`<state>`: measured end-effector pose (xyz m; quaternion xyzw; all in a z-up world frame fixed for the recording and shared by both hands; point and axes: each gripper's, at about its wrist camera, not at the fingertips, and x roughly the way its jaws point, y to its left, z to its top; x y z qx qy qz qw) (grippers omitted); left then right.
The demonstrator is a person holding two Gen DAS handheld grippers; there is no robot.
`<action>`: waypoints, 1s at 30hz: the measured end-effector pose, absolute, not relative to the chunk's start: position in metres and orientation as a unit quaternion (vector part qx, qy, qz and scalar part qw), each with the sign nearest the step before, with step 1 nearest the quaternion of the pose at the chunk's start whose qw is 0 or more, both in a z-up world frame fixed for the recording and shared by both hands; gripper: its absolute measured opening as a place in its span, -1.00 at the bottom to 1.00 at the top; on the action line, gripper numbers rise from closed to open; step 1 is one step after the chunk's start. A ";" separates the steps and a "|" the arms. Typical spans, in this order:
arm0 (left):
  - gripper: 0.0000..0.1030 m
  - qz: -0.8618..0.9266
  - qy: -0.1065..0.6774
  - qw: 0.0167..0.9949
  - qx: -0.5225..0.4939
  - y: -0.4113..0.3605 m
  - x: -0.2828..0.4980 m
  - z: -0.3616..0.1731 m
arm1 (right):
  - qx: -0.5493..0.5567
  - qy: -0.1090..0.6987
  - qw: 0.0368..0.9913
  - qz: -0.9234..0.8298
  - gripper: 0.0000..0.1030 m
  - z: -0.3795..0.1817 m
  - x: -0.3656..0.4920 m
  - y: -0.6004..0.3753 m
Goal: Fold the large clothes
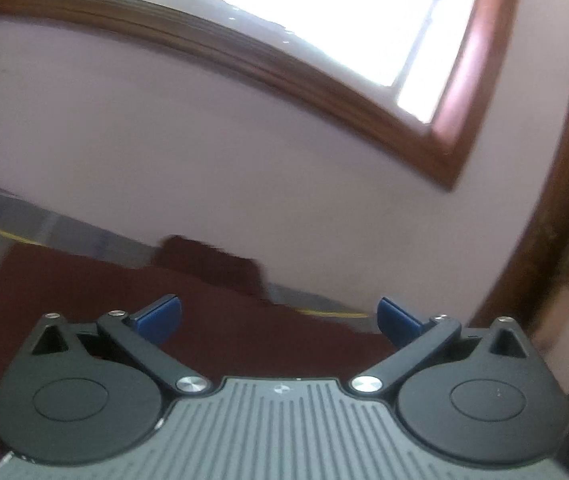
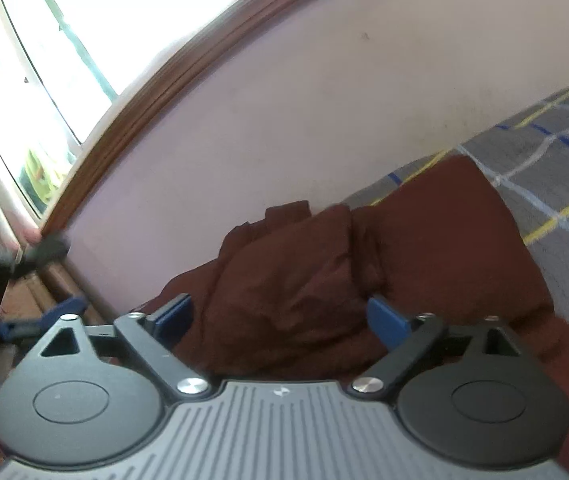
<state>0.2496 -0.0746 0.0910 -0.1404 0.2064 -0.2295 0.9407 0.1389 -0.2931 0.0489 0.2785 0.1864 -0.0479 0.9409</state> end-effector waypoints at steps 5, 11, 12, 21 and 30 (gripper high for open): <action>0.99 -0.160 0.250 0.945 -0.140 -0.042 0.279 0.067 | 0.209 0.220 0.945 -0.120 0.86 0.056 0.176 -0.303; 0.98 -0.113 0.275 0.944 -0.140 -0.009 0.290 0.047 | 0.212 0.328 0.918 -0.064 -0.61 0.027 0.248 -0.319; 0.98 -0.115 0.272 0.946 -0.137 -0.010 0.291 0.048 | 0.199 0.320 0.924 -0.060 -0.71 0.030 0.249 -0.317; 1.00 -0.111 0.256 0.951 -0.131 -0.015 0.297 0.052 | 0.141 0.221 0.961 -0.087 -0.84 0.083 0.196 -0.326; 0.98 -0.069 0.254 0.961 -0.085 -0.030 0.329 0.024 | 0.129 0.296 0.937 -0.131 -0.83 0.021 0.214 -0.329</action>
